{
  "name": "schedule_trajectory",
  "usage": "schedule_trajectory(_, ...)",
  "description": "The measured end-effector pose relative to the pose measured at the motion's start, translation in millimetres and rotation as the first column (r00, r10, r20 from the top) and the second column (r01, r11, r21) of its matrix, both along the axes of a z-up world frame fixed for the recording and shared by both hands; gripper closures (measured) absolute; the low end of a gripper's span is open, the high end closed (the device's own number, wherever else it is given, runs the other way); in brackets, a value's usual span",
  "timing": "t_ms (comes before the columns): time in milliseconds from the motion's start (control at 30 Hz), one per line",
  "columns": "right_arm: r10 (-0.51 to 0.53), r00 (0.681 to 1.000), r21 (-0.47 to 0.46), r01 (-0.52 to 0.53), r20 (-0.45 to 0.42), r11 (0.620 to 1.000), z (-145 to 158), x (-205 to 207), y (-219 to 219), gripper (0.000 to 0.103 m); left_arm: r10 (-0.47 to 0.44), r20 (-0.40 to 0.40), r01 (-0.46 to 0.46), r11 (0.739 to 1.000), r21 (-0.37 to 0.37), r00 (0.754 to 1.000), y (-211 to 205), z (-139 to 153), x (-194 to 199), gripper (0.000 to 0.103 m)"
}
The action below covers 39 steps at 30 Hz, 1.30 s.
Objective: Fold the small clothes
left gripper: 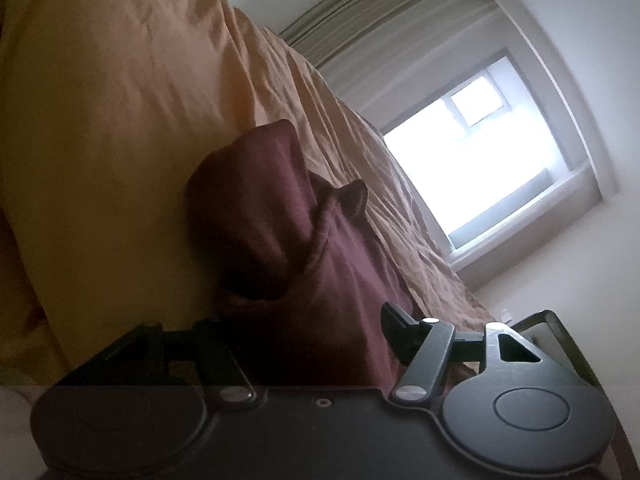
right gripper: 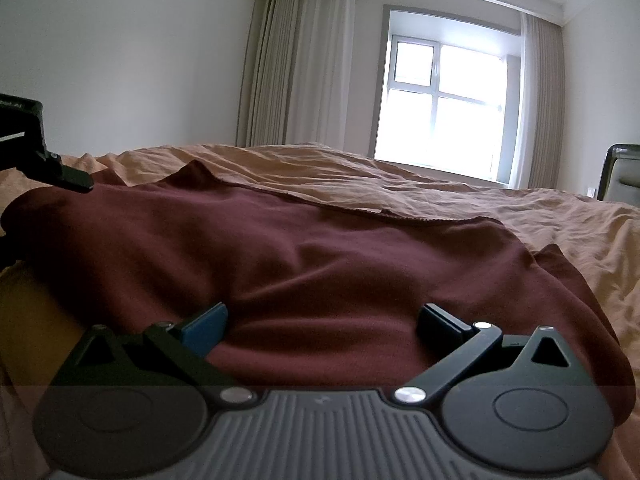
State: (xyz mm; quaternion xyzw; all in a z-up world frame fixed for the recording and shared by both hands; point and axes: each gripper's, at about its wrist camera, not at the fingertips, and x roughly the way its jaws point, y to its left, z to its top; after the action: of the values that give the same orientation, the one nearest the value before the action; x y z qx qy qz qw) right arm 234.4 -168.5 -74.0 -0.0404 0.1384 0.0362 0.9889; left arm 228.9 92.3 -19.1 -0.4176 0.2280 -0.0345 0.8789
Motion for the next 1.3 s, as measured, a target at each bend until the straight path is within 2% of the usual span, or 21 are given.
schedule_trajectory(167, -0.004, 1.0, -0.002, 0.004, 0.004, 1.0, 0, 0, 1, 0.0, 0.015, 0.01, -0.015, 1.0, 0.015, 1.0, -1, 1, 0, 0.04)
schedule_trajectory(267, 0.0, 1.0, 0.008, 0.0, -0.014, 1.0, 3, 2, -1, 0.0, 0.036, 0.005, -0.036, 0.999, -0.004, 0.999, 3, -1, 4, 0.053)
schedule_trajectory(333, 0.012, 0.999, 0.02, -0.011, -0.033, 1.0, 6, 4, -3, 0.0, 0.056, -0.023, -0.057, 0.998, -0.03, 0.998, 9, -3, 8, 0.066)
schedule_trajectory(400, 0.037, 0.997, 0.03, -0.035, -0.064, 0.999, 12, 7, -8, 0.0, 0.062, -0.033, -0.063, 0.997, -0.033, 0.998, 11, -1, 10, 0.073)
schedule_trajectory(500, 0.089, 0.987, 0.022, -0.087, -0.131, 0.996, 24, 9, -18, 0.0, 0.054, -0.019, -0.052, 0.997, 0.054, 0.998, 2, 9, 10, 0.085)
schedule_trajectory(633, 0.077, 0.989, 0.012, -0.076, -0.129, 0.997, 36, -6, -34, 0.0, 0.043, 0.007, -0.043, 0.977, 0.208, 0.999, -16, 33, 10, 0.088)
schedule_trajectory(733, 0.037, 0.993, -0.008, -0.038, -0.111, 0.999, 41, -22, -49, 0.0, 0.019, 0.028, -0.027, 0.954, 0.3, 0.999, -30, 54, 15, 0.088)
schedule_trajectory(867, -0.041, 0.994, -0.034, 0.038, -0.1, 0.999, 48, -42, -73, 0.0, -0.077, 0.063, 0.043, 0.904, 0.424, 0.995, -58, 88, 37, 0.09)
schedule_trajectory(967, -0.125, 0.989, -0.058, 0.12, -0.084, 0.991, 52, -56, -94, 0.0, -0.201, 0.109, 0.113, 0.837, 0.535, 0.973, -98, 113, 53, 0.09)
schedule_trajectory(1033, -0.18, 0.98, -0.076, 0.174, -0.081, 0.982, 54, -65, -108, 0.0, -0.314, 0.129, 0.173, 0.77, 0.615, 0.941, -133, 129, 59, 0.09)
schedule_trajectory(1100, -0.244, 0.966, -0.087, 0.236, -0.087, 0.968, 54, -71, -125, 0.0, -0.429, 0.118, 0.238, 0.685, 0.689, 0.896, -173, 137, 57, 0.09)
schedule_trajectory(1200, -0.327, 0.938, -0.096, 0.316, -0.12, 0.944, 48, -79, -148, 0.0, -0.593, 0.068, 0.317, 0.519, 0.794, 0.802, -236, 132, 46, 0.09)
schedule_trajectory(1233, -0.352, 0.926, -0.102, 0.34, -0.135, 0.935, 45, -81, -154, 0.0, -0.63, 0.049, 0.341, 0.482, 0.807, 0.775, -250, 127, 41, 0.09)
schedule_trajectory(1267, -0.381, 0.912, -0.111, 0.367, -0.154, 0.924, 42, -83, -161, 0.0, -0.665, 0.027, 0.377, 0.456, 0.806, 0.747, -264, 120, 37, 0.09)
schedule_trajectory(1300, -0.401, 0.9, -0.119, 0.385, -0.168, 0.915, 38, -87, -166, 0.0, -0.693, 0.006, 0.422, 0.445, 0.79, 0.721, -274, 113, 32, 0.09)
